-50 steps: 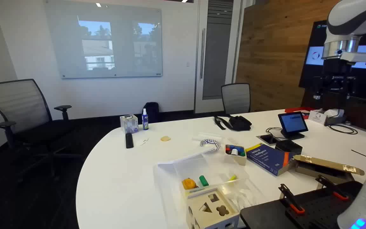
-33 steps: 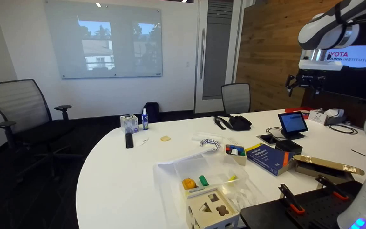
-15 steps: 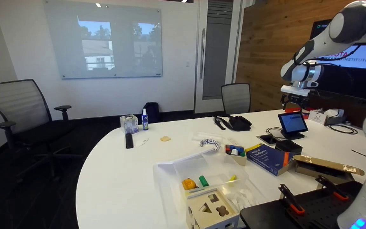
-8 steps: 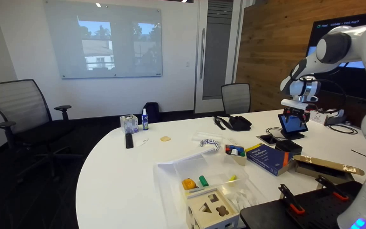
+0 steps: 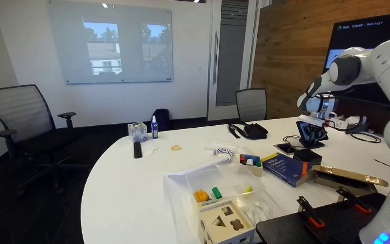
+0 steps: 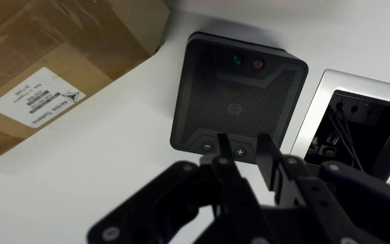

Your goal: Press the button on the black box

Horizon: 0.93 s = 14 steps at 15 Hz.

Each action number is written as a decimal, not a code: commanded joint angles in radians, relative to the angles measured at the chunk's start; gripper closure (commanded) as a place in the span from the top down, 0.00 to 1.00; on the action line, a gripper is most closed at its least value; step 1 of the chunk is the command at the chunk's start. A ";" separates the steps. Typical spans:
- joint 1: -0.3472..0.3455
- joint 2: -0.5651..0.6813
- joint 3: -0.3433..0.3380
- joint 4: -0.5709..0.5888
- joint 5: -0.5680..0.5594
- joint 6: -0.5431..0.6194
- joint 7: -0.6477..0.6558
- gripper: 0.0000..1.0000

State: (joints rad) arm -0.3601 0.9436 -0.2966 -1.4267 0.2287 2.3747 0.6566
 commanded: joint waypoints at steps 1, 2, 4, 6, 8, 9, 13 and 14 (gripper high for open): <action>-0.002 0.078 0.001 0.097 0.019 -0.015 0.058 0.00; -0.002 0.092 0.001 0.107 0.018 -0.012 0.066 0.00; -0.001 0.117 0.000 0.129 0.013 -0.015 0.085 0.00; -0.003 0.136 0.001 0.142 0.013 -0.017 0.097 0.00; -0.001 0.148 0.001 0.147 0.011 -0.014 0.109 0.00; -0.001 0.153 0.000 0.149 0.010 -0.014 0.109 0.00; -0.002 0.171 -0.003 0.156 0.009 -0.011 0.112 0.00; -0.003 0.177 -0.003 0.161 0.009 -0.012 0.113 0.00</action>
State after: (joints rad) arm -0.3603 1.0965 -0.2962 -1.3033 0.2305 2.3747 0.7386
